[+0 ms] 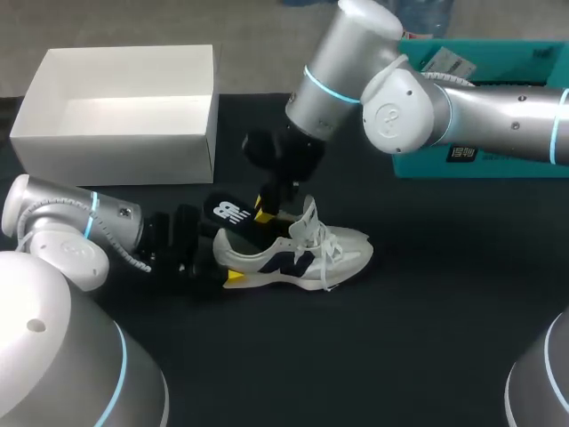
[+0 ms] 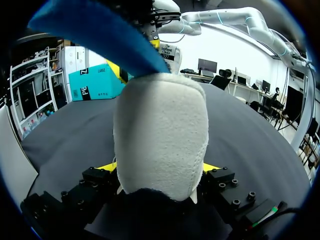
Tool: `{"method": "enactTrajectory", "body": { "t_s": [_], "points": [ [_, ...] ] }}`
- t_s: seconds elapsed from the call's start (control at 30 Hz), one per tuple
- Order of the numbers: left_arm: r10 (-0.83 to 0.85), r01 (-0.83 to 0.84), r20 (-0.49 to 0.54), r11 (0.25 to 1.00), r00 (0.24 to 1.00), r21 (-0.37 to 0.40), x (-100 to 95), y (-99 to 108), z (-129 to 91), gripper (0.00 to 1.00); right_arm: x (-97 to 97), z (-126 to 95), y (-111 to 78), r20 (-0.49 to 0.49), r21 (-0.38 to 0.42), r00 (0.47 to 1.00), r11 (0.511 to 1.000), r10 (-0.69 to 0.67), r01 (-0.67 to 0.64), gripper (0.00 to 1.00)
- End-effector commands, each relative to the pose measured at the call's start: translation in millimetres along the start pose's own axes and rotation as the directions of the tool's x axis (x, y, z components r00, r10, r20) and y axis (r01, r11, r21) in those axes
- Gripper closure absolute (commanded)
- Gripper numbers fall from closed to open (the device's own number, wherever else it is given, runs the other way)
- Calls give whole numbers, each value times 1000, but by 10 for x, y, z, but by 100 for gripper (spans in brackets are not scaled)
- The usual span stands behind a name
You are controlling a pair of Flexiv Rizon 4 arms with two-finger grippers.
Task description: Take the shoe out of the shoebox, open the shoe tongue, remove and reinsert the insole, then place the shoe into the shoebox
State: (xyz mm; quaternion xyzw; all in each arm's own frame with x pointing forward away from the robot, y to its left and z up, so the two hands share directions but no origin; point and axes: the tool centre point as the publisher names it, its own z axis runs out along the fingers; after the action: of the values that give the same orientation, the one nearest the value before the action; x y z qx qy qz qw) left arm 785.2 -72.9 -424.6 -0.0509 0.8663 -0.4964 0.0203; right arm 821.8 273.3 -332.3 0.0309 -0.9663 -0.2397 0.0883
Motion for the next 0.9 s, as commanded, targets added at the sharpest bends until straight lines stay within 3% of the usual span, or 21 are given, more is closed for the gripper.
{"method": "enactTrajectory", "body": {
  "t_s": [0.03,0.17,0.23,0.27,0.43,0.63,0.9],
  "points": [
    [0,0,0,1000,1000,-2,-1,9,9,100,26,35,-33,-3,-24,1000,1000,0,0,73],
    [0,0,0,1000,1000,-2,-1,9,9,100,13,59,-17,-19,-22,1000,1000,0,-1,76],
    [0,0,0,1000,1000,-2,-1,9,9,100,11,59,-8,-20,-19,1000,1000,1,-1,97],
    [0,0,0,1000,1000,-2,-1,9,9,100,10,55,1,-21,-18,1000,1000,0,-1,100],
    [0,0,0,1000,1000,-2,-1,9,9,100,-36,-27,80,-6,-17,1000,1000,-20,20,100],
    [0,0,0,1000,1000,-2,-1,9,9,100,-148,-113,245,16,-94,997,992,-77,79,100],
    [0,0,0,1000,1000,-2,-1,9,9,100,-216,-320,385,32,-130,995,986,-99,102,100]
  ]
}}
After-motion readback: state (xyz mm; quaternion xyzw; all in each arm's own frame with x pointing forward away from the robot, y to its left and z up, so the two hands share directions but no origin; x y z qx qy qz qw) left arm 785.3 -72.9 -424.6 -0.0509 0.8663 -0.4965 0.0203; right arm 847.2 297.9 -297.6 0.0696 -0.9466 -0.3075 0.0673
